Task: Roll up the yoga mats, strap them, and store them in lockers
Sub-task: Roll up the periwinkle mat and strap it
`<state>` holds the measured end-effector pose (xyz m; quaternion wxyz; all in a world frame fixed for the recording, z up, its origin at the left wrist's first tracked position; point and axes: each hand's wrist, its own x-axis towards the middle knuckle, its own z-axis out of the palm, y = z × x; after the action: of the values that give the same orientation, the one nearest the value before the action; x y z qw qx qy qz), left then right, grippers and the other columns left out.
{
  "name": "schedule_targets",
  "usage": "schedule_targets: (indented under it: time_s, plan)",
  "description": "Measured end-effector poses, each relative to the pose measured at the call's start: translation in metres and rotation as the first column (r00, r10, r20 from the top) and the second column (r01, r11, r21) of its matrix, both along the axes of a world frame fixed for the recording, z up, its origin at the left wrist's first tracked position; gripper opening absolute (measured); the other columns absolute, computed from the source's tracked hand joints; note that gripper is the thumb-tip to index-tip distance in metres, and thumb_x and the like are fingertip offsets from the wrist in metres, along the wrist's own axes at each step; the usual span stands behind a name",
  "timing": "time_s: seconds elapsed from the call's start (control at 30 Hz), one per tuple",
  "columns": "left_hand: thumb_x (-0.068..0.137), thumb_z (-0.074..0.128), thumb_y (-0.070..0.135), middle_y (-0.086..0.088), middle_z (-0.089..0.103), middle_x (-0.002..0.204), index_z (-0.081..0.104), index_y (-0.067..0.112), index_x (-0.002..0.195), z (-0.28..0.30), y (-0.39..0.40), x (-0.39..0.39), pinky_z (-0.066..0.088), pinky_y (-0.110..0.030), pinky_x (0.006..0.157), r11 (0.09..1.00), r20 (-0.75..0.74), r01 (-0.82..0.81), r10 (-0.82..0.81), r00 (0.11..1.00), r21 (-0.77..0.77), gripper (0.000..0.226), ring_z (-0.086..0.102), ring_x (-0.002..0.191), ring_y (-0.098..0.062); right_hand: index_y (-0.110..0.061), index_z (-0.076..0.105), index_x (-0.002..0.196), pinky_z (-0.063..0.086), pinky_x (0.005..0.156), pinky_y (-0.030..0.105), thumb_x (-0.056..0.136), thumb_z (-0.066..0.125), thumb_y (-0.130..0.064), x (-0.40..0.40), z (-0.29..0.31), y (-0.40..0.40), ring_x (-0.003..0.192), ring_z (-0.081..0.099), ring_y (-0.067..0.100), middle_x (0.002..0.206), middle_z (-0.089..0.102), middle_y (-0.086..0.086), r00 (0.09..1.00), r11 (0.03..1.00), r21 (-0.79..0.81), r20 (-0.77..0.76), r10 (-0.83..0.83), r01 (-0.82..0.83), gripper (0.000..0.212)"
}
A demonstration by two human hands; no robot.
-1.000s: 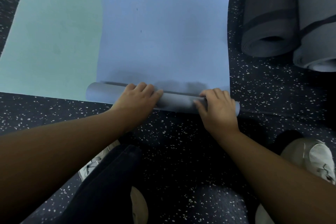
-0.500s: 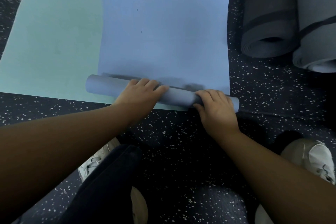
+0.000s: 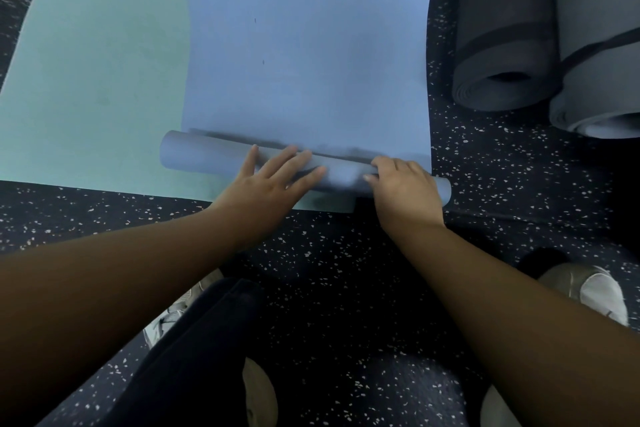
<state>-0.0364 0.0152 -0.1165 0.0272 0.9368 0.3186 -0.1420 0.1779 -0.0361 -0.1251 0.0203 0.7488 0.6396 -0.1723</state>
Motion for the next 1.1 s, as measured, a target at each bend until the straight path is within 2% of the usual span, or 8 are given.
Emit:
schedule_targets:
  time_s: [0.13, 0.2, 0.33, 0.5, 0.7, 0.87, 1.0, 1.1]
  plan:
    - [0.089, 0.044, 0.003, -0.007, -0.007, 0.160, -0.012, 0.023, 0.152, 0.007, 0.004, 0.010, 0.009, -0.059, 0.113, 0.990, -0.154, -0.095, 0.079, 0.985, -0.100, 0.086, -0.007, 0.148, -0.029, -0.007, 0.052, 0.122, 0.035, 0.102, 0.042, 0.097, 0.043, -0.030, -0.001, -0.006, -0.002, 0.117, 0.046, 0.031, 0.121, 0.056, 0.012, 0.996, 0.988, 0.125, -0.028, -0.086, 0.089, 0.035]
    - [0.091, 0.038, 0.004, -0.003, -0.014, 0.160, -0.018, 0.025, 0.150, 0.010, 0.010, 0.016, 0.006, -0.059, 0.114, 0.987, -0.207, -0.118, 0.094, 0.974, -0.109, 0.084, -0.012, 0.147, -0.028, -0.004, 0.055, 0.117, 0.043, 0.096, 0.047, 0.089, 0.044, -0.031, -0.002, -0.010, -0.009, 0.114, 0.048, 0.034, 0.121, 0.056, 0.016, 0.996, 0.960, 0.265, -0.032, -0.088, 0.093, 0.041]
    - [0.093, 0.042, 0.007, 0.000, -0.012, 0.160, -0.016, 0.027, 0.150, 0.007, 0.020, 0.020, 0.007, -0.062, 0.112, 0.981, -0.183, -0.161, 0.139, 0.973, -0.106, 0.084, -0.010, 0.147, -0.027, -0.003, 0.051, 0.125, 0.037, 0.106, 0.049, 0.084, 0.054, -0.031, 0.001, -0.021, -0.031, 0.123, 0.046, 0.031, 0.132, 0.054, 0.015, 0.998, 0.955, 0.293, 0.044, 0.035, -0.046, 0.050]
    - [0.093, 0.043, 0.008, 0.002, -0.011, 0.160, -0.015, 0.027, 0.151, 0.011, 0.026, 0.025, 0.007, -0.062, 0.112, 0.975, -0.207, -0.183, 0.155, 0.966, -0.124, 0.084, -0.010, 0.147, -0.025, -0.005, 0.031, 0.146, 0.016, 0.113, 0.048, 0.086, 0.037, -0.045, -0.002, -0.022, -0.035, 0.141, 0.028, 0.028, 0.152, 0.035, 0.012, 0.995, 0.991, 0.119, 0.090, 0.050, -0.061, 0.072]
    - [0.092, 0.048, 0.013, -0.002, -0.004, 0.161, -0.005, 0.025, 0.153, 0.009, 0.026, 0.014, 0.009, -0.052, 0.116, 0.966, -0.096, -0.240, 0.231, 0.968, -0.095, 0.082, -0.004, 0.148, -0.022, -0.013, -0.019, 0.149, -0.012, 0.116, 0.044, 0.095, 0.034, -0.055, 0.000, -0.013, -0.020, 0.145, -0.019, 0.019, 0.159, -0.020, 0.000, 0.989, 0.997, -0.045, 0.134, 0.061, -0.056, 0.086]
    - [0.069, 0.072, 0.001, -0.013, 0.026, 0.156, 0.031, 0.016, 0.149, 0.002, 0.020, 0.002, 0.029, -0.061, 0.107, 0.993, 0.043, -0.118, 0.119, 0.992, -0.020, 0.090, 0.024, 0.144, -0.034, -0.012, -0.020, 0.149, -0.012, 0.116, 0.044, 0.094, 0.037, -0.056, 0.002, -0.009, -0.010, 0.145, -0.020, 0.018, 0.158, -0.022, 0.001, 0.990, 0.994, -0.099, 0.130, 0.059, -0.046, 0.090]
    - [0.083, 0.059, 0.005, -0.006, 0.008, 0.161, 0.013, 0.021, 0.154, 0.004, 0.022, 0.003, 0.016, -0.055, 0.112, 0.986, -0.022, -0.156, 0.155, 0.988, -0.063, 0.086, 0.006, 0.148, -0.026, -0.012, -0.017, 0.150, -0.012, 0.116, 0.042, 0.095, 0.041, -0.047, 0.004, -0.007, -0.007, 0.146, -0.018, 0.018, 0.159, -0.019, 0.001, 0.994, 0.997, -0.069, 0.093, 0.052, -0.045, 0.087]
    - [0.088, 0.051, 0.007, -0.002, -0.003, 0.161, 0.001, 0.024, 0.154, 0.005, 0.026, 0.004, 0.014, -0.054, 0.113, 0.986, -0.083, -0.153, 0.148, 0.985, -0.060, 0.085, -0.002, 0.149, -0.022, -0.007, 0.004, 0.152, -0.002, 0.117, 0.045, 0.088, 0.057, -0.032, 0.003, -0.013, -0.016, 0.148, -0.001, 0.023, 0.161, 0.002, 0.008, 0.998, 0.999, 0.036, 0.061, 0.032, -0.034, 0.087]
